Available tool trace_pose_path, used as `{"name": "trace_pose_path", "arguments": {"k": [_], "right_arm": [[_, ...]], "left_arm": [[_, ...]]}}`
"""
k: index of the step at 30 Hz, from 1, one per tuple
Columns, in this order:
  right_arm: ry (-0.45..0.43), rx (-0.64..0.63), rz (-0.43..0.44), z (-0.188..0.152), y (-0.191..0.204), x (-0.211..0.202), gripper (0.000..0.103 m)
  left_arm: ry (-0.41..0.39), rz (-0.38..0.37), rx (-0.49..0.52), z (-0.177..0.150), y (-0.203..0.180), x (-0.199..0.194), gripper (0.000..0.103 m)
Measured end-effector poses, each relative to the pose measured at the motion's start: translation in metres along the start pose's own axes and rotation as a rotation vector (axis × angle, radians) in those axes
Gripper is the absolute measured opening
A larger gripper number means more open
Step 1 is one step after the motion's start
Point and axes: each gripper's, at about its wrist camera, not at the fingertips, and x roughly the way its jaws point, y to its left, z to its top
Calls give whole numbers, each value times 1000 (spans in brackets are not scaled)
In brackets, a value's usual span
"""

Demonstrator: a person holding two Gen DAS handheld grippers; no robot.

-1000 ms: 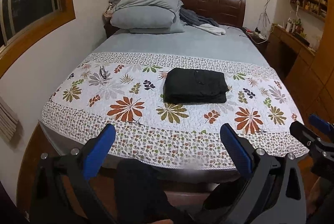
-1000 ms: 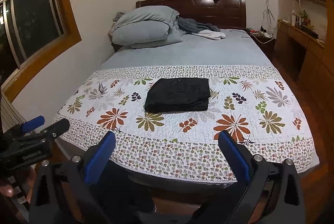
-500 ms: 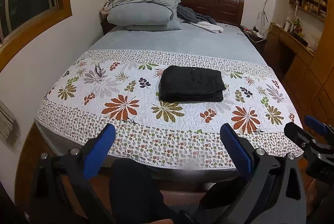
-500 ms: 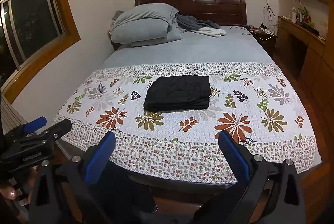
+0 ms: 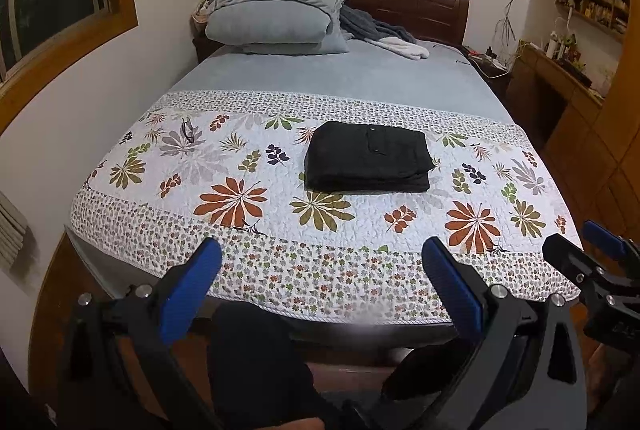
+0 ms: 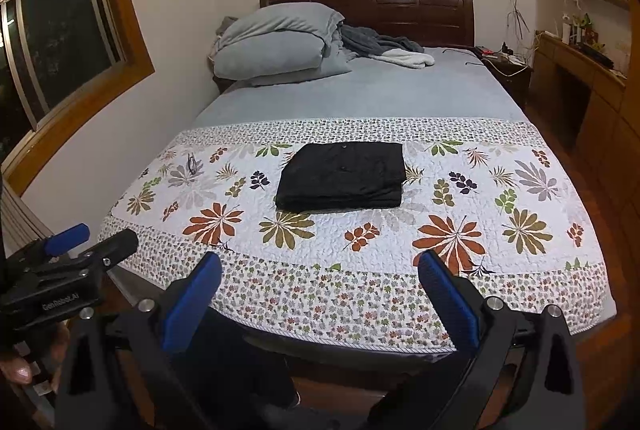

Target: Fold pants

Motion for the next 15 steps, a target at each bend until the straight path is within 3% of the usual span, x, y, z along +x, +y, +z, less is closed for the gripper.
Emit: {"name": "trace_pose_path", "arguments": {"k": [15], "right_arm": [[12,3,-3,-3,-1,9,99]], "left_arm": [[-35,-6,-8,1,-3,1,100]]}}
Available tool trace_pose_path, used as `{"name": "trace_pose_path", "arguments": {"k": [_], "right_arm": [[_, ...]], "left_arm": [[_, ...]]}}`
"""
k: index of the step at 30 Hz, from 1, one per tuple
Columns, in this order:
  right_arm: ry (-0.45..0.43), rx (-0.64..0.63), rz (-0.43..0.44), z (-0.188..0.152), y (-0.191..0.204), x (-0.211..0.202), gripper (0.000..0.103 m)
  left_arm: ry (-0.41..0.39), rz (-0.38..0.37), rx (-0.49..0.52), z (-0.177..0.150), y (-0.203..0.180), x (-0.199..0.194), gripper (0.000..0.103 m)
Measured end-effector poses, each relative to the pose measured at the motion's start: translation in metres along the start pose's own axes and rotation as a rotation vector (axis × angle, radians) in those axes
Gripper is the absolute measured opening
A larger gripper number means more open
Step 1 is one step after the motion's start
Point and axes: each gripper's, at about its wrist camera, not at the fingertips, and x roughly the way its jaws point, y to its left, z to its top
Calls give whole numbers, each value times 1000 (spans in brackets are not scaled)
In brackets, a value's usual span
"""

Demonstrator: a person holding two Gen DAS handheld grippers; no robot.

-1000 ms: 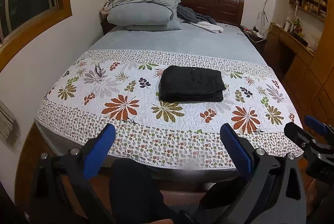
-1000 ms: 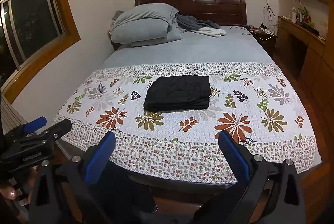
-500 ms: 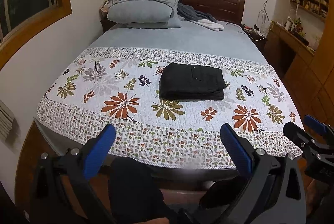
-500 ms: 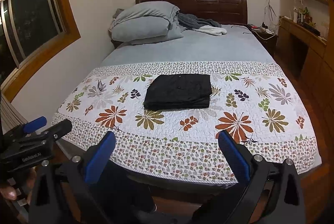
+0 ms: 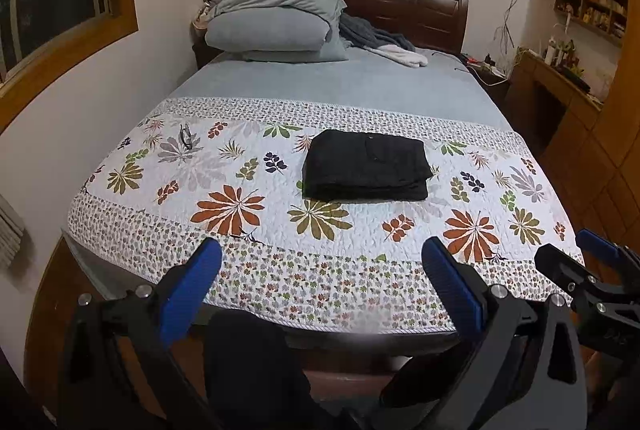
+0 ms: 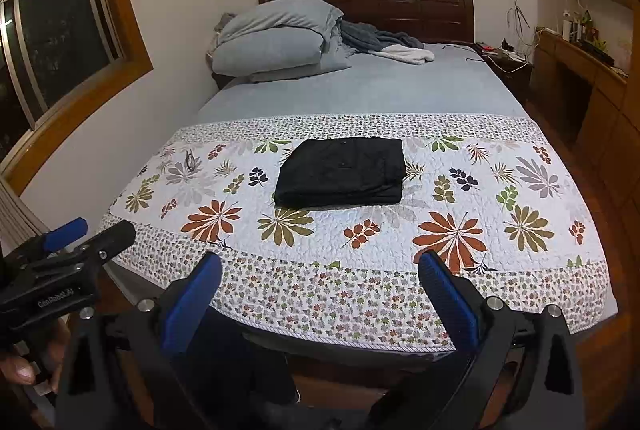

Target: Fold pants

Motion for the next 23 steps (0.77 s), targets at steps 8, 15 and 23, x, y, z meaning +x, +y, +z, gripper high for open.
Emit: {"name": "trace_pose_path", "arguments": {"k": [8,15,23], "right_arm": [[-5,6,-2,1,-2,-1,99],[-11,6,-7,2,-4,-3,99],[-13,7,-7,2,-4,-3,99]], "left_arm": [[-9,7,0,1,0,-2,100],[6,-2,-6,1,3,0,100],[-3,12,9,1,1,-3,100]]}}
